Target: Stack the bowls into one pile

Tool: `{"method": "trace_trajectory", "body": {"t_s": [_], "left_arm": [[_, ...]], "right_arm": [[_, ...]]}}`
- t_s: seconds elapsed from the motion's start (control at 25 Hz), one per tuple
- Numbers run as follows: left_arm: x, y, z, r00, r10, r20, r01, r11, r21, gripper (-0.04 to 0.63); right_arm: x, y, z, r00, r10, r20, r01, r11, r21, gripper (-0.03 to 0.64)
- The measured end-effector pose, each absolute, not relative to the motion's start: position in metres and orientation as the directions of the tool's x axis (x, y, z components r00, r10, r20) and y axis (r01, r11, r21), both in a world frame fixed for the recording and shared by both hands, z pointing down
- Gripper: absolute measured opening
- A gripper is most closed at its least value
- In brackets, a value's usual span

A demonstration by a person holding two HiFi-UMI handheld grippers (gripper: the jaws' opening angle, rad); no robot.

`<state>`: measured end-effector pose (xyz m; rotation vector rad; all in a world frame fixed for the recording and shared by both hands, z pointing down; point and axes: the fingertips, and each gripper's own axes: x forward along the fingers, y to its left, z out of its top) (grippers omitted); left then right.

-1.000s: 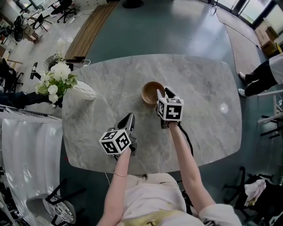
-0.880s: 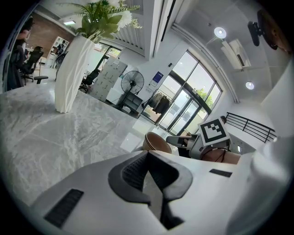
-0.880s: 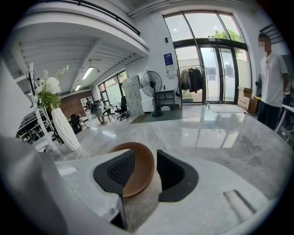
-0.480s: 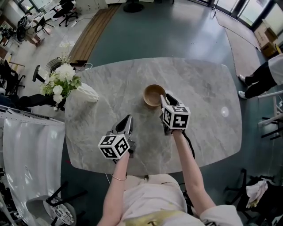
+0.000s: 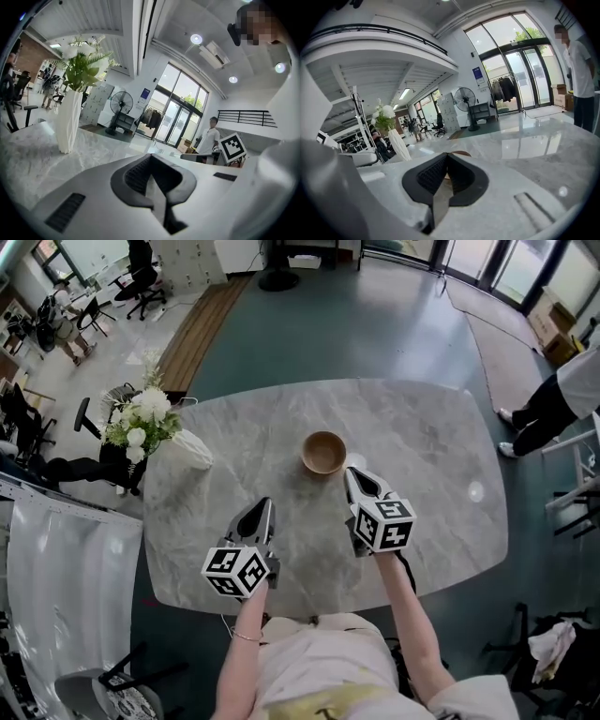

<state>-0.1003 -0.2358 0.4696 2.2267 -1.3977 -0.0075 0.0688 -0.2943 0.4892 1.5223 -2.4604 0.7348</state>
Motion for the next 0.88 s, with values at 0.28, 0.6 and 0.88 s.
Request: {"method": "trace_trajectory", "body": {"t_s": [0.28,0.6,0.88], "left_arm": [[-0.1,-0.221,0.433,0.468,-0.863,0.191,-0.852,-0.383,0.357,0.0],[-0.114,-0.201,0.398,0.427,-0.895,0.131,-0.878,-0.376,0.298,0.0],[-0.132,-0.192,0.365,0.384,-0.92,0.075,-0.908,-0.362,0.212,0.0]], "right_arm": [[0.075,-0.265,0.443,-0.512,-0.825,0.24,-0.836,0.413,-0.363,0.006],[0.08,-0.24,0.391,-0.551,-0.829,0.091,-0.794,0.487,-0.364,0.006],[0.083,-0.226,0.359,-0.567,-0.824,0.004,-0.781,0.536,-0.32,0.006]]}}
